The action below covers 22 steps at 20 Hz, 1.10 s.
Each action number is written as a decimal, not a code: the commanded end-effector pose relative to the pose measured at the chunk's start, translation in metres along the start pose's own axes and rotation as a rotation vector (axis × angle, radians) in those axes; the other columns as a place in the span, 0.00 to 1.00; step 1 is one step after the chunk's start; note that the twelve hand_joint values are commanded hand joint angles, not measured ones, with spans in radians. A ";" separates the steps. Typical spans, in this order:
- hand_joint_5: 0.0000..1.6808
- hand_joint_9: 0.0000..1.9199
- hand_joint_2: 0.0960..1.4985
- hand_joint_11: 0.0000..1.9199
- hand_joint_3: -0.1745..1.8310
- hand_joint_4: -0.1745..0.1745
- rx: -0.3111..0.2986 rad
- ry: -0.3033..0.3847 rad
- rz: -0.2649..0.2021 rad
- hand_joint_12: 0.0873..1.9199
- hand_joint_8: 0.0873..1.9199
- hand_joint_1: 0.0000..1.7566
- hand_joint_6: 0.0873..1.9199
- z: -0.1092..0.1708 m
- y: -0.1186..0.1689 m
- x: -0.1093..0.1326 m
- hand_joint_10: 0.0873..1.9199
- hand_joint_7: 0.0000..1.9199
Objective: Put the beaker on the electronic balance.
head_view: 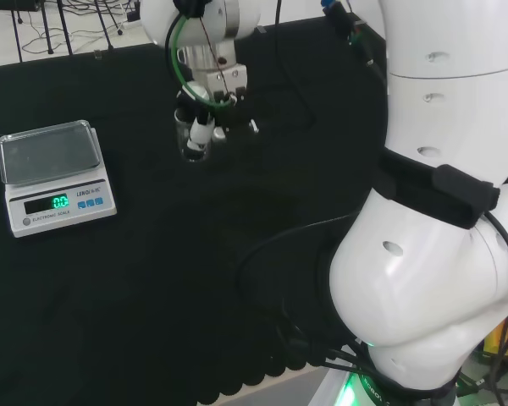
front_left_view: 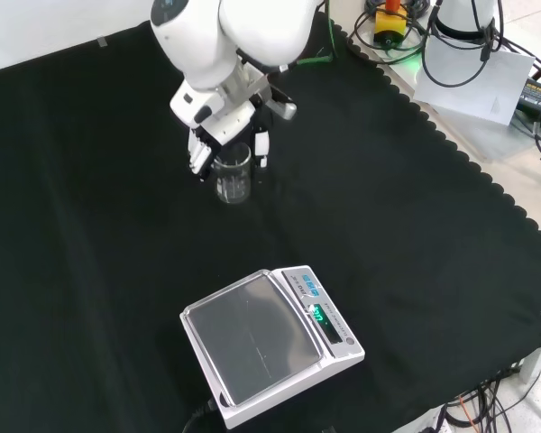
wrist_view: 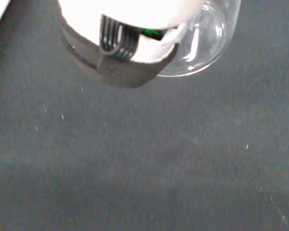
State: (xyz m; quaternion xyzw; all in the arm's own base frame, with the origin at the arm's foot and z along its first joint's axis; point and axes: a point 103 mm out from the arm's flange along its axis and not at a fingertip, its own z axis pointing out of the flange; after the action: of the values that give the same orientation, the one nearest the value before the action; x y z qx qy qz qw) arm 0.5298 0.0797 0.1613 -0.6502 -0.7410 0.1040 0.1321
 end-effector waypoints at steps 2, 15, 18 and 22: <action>0.40 0.45 0.82 0.44 0.11 0.00 -0.018 -0.025 -0.010 0.61 0.76 0.67 0.75 -0.027 -0.012 0.008 0.65 0.37; 0.41 0.46 0.82 0.44 0.11 0.00 -0.005 -0.048 -0.113 0.61 0.75 0.68 0.74 -0.031 0.010 0.073 0.65 0.38; 0.41 0.46 0.82 0.44 0.11 0.00 -0.001 -0.058 -0.149 0.61 0.75 0.68 0.74 -0.032 0.019 0.095 0.65 0.38; 0.42 0.46 0.81 0.44 0.11 0.00 0.004 -0.074 -0.184 0.61 0.74 0.68 0.73 -0.035 0.031 0.119 0.65 0.38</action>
State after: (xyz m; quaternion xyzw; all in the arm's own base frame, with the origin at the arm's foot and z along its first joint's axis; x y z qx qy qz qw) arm 0.5503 0.1542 0.1954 -0.6056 -0.7806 0.1050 0.1131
